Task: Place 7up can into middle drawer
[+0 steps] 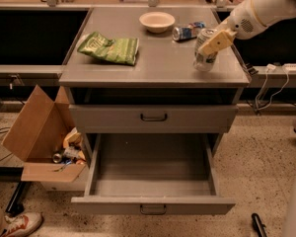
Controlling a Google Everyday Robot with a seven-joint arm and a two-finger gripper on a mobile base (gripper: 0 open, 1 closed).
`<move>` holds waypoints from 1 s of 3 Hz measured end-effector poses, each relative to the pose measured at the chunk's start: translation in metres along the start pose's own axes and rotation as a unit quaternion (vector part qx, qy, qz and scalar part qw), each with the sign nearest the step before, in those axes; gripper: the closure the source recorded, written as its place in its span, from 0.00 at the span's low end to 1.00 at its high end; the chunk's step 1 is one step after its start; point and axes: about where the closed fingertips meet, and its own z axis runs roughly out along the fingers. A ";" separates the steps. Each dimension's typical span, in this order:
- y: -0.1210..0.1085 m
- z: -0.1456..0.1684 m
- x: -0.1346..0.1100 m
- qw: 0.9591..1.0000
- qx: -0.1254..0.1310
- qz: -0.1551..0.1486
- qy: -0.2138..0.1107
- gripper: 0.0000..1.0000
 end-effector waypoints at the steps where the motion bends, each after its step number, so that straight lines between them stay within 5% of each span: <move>1: 0.060 -0.039 0.001 0.999 -0.034 -0.026 -0.008 1.00; 2: 0.095 -0.026 0.014 0.995 -0.096 -0.038 -0.009 1.00; 3: 0.095 -0.025 0.015 0.995 -0.097 -0.038 -0.008 1.00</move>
Offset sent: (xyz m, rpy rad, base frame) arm -0.1286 0.0391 -0.0272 0.0710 0.1557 0.2964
